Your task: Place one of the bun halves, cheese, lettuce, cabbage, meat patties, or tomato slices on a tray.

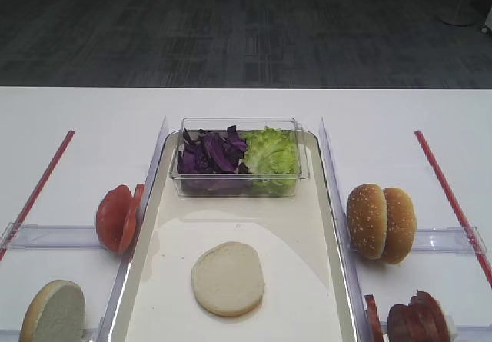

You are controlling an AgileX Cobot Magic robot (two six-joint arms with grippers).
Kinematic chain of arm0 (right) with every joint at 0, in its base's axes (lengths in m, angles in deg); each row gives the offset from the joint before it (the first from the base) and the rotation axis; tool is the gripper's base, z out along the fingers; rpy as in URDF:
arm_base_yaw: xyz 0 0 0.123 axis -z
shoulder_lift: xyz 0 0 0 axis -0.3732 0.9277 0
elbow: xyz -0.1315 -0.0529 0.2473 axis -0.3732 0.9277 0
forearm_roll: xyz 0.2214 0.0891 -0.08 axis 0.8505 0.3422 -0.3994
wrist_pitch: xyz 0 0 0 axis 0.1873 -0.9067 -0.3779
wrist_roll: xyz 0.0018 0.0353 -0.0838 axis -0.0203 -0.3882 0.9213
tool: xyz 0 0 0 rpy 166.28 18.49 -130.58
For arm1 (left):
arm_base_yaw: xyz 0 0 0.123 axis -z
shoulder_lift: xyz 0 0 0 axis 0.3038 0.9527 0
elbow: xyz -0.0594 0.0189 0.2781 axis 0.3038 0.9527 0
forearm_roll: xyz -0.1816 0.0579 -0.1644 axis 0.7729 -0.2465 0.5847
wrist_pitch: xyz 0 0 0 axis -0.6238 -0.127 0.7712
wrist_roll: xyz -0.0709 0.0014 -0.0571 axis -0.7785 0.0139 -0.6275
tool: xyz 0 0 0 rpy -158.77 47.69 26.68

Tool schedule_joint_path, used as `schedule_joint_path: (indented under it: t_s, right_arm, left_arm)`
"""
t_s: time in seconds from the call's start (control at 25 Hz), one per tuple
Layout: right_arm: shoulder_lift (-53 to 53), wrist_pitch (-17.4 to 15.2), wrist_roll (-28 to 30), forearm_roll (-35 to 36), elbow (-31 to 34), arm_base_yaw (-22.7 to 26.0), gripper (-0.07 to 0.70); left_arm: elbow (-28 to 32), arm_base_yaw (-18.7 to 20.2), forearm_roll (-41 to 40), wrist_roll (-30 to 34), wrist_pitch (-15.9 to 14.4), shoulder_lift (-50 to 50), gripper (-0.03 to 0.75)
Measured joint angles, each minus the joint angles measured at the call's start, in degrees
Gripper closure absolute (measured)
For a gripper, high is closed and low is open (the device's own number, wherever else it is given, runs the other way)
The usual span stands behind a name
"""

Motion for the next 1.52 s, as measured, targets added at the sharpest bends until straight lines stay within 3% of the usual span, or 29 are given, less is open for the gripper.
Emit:
schedule_joint_path:
  t_s: [1.52]
  right_arm:
    - [0.0, 0.1, 0.0, 0.0, 0.0, 0.0, 0.15]
  left_arm:
    - [0.4, 0.0, -0.1, -0.2, 0.0, 0.0, 0.24]
